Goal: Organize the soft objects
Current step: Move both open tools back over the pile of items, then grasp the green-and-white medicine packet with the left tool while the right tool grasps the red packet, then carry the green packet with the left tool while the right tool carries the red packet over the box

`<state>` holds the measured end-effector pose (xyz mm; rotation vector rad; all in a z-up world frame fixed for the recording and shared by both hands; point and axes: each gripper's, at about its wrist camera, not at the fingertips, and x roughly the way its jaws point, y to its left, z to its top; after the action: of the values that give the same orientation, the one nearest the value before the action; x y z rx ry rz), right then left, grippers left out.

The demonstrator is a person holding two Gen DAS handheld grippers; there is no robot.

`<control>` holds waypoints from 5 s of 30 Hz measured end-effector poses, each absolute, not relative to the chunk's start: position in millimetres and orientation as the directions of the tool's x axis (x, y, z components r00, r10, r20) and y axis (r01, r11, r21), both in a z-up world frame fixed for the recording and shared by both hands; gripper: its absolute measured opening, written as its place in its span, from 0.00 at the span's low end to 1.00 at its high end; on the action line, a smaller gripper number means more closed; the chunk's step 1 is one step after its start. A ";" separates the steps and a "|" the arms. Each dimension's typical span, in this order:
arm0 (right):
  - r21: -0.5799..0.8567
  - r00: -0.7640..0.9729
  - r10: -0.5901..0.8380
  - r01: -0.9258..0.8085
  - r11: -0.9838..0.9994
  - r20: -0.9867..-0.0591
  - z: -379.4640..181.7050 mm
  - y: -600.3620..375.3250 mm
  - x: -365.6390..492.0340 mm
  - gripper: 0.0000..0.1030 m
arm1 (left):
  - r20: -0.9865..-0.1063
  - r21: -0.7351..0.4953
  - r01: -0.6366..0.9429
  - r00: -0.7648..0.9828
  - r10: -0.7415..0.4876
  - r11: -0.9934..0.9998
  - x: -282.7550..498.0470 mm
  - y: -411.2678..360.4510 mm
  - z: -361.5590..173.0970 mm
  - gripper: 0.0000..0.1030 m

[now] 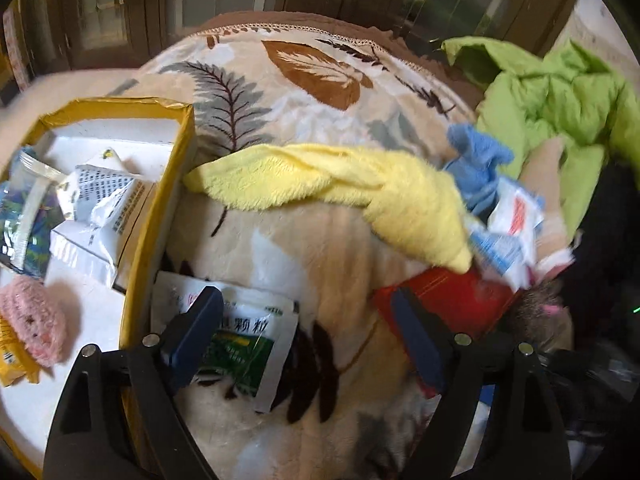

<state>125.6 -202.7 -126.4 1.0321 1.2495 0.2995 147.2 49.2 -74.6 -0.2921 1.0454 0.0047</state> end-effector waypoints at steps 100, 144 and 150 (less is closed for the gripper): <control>0.926 0.351 0.863 0.033 0.376 -0.363 -91.0 -206.2 99.1 0.17 | -0.664 -0.660 -0.259 0.641 -0.386 0.705 97.8 96.3 -46.9 0.11; 0.826 -0.092 0.842 -0.279 0.490 -0.531 -88.0 61.7 148.5 0.22 | -0.801 -0.218 -0.384 0.595 0.060 0.897 87.3 246.8 -58.0 0.11; 0.676 -0.020 0.714 -0.342 0.653 -0.699 -67.4 71.8 137.6 0.56 | -0.811 -0.180 -0.397 0.578 0.093 0.900 89.3 246.0 -64.5 0.15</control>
<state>137.6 71.8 -67.4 0.3480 1.3468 0.8677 89.3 246.0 -64.5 -0.3634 0.9140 0.2937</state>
